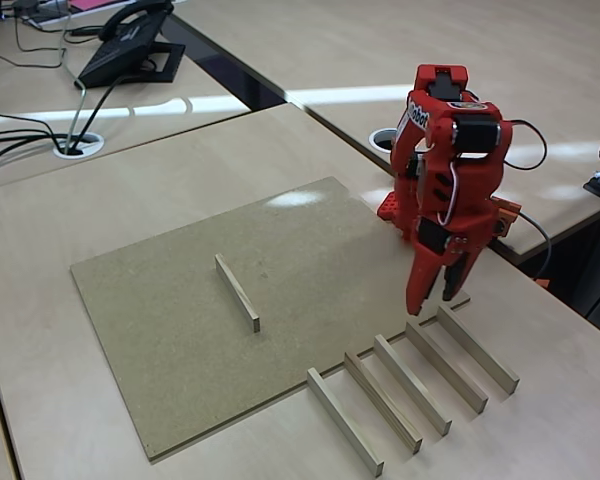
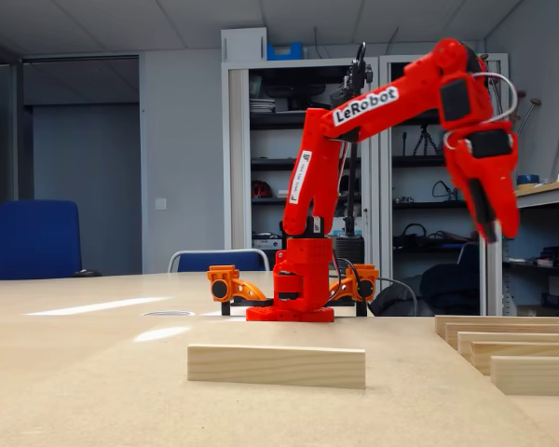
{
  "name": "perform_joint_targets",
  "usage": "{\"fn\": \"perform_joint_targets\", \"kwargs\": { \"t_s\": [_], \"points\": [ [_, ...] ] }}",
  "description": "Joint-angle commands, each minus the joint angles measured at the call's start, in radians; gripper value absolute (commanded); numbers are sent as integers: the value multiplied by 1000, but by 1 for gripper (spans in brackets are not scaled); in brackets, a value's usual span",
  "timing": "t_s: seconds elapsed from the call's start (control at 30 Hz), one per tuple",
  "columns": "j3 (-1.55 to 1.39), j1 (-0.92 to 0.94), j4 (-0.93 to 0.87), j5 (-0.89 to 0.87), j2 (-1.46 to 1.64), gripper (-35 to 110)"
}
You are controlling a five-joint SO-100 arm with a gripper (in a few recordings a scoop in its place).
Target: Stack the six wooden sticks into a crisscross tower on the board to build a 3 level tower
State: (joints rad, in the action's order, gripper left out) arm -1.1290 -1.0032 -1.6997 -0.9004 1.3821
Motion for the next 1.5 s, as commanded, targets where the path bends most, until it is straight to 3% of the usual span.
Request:
{"fn": "perform_joint_targets", "kwargs": {
  "t_s": [0.0,0.47,0.8,1.47],
  "points": [
    [-46,-78,55,-57,71,25],
    [-331,-265,302,-173,115,24],
    [-538,-279,411,-169,186,23],
    [-667,-285,574,-170,146,23]
  ]
}}
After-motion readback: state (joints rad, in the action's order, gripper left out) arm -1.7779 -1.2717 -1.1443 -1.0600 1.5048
